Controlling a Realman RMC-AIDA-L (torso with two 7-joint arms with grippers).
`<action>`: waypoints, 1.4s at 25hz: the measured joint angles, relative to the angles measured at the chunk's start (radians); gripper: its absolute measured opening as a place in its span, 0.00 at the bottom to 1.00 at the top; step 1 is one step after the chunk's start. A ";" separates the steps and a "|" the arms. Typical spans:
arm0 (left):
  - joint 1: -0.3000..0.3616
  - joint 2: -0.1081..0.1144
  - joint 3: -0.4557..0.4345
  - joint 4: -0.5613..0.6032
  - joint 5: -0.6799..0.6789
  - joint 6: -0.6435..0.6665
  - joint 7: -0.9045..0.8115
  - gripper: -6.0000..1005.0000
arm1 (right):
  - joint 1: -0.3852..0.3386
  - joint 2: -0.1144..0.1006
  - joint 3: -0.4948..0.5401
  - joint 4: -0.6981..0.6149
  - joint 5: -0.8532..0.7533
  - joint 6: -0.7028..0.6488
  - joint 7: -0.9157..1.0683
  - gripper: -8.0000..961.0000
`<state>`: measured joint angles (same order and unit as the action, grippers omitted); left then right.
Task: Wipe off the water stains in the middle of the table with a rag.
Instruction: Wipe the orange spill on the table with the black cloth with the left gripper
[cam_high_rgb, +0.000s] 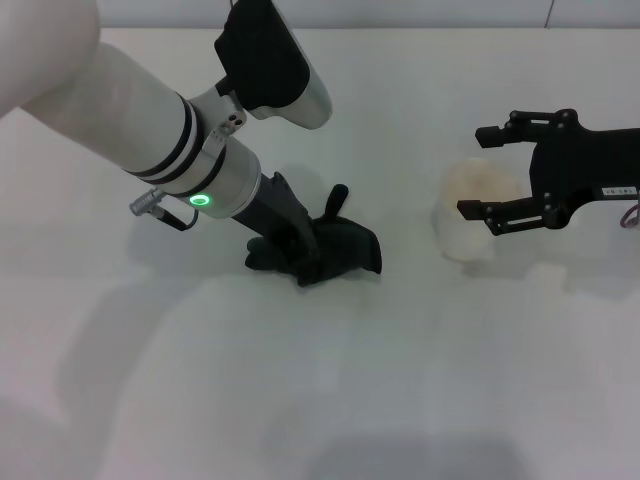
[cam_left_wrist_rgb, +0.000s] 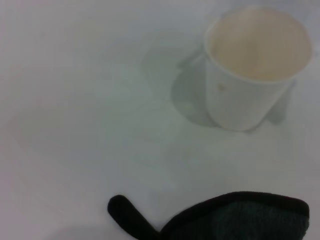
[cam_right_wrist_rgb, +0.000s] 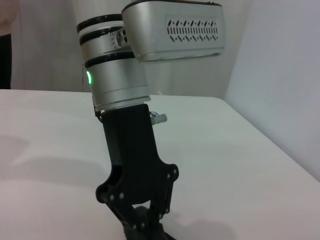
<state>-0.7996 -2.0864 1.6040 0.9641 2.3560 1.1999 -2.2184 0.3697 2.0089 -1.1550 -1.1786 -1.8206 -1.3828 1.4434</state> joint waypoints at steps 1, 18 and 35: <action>0.000 0.000 0.000 0.005 -0.001 0.007 0.000 0.10 | 0.000 0.000 0.000 0.000 0.000 0.000 0.000 0.89; 0.008 0.002 0.022 0.013 -0.050 0.153 0.037 0.11 | -0.002 -0.001 0.000 0.001 0.000 0.001 0.001 0.89; 0.024 0.002 -0.096 0.005 0.141 0.018 -0.103 0.12 | -0.001 -0.001 0.000 -0.001 0.003 0.000 0.003 0.89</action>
<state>-0.7757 -2.0847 1.5082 0.9694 2.4973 1.2174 -2.3209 0.3690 2.0080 -1.1550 -1.1797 -1.8180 -1.3823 1.4465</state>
